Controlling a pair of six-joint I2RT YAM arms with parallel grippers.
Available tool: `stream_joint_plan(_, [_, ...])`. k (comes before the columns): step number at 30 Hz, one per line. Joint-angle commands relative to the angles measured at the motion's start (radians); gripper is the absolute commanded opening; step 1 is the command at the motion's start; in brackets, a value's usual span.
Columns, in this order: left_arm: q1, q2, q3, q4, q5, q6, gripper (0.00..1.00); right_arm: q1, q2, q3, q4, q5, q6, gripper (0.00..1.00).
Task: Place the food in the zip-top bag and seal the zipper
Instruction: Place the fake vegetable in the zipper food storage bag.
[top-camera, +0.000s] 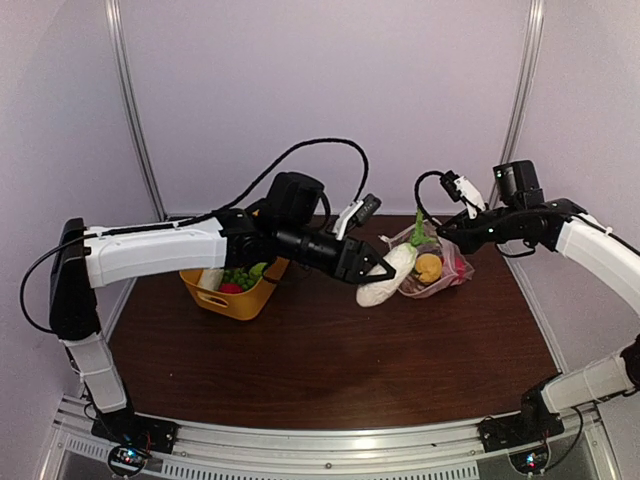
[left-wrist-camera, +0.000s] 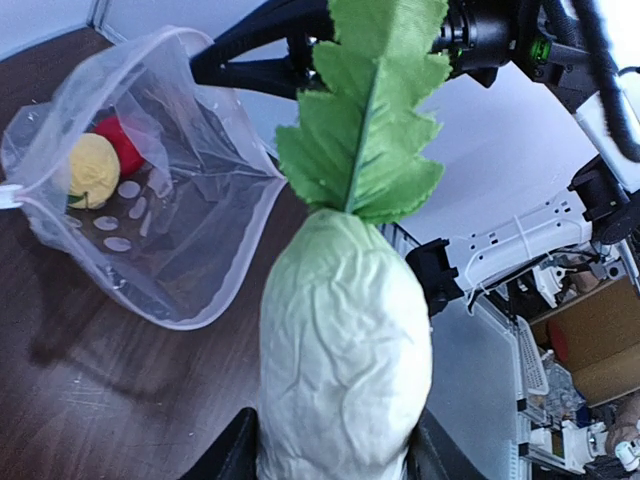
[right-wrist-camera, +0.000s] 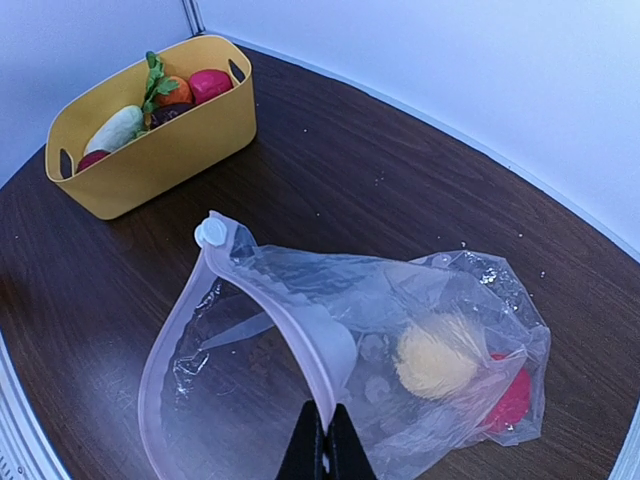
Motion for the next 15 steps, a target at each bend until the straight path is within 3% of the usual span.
stream_joint_plan(1, [-0.011,0.091,0.054,0.118,0.105,-0.160,0.29,0.017,-0.015,0.029,-0.014,-0.052,0.022,0.00])
stream_joint_plan(11, [-0.007,0.258,0.137,0.266,0.119,-0.451,0.23,0.037,-0.060,-0.014,0.005,-0.128,0.015,0.00])
stream_joint_plan(15, [0.007,0.310,0.123,0.408,0.093,-0.638,0.23,0.046,-0.083,-0.036,-0.006,-0.159,-0.002,0.00])
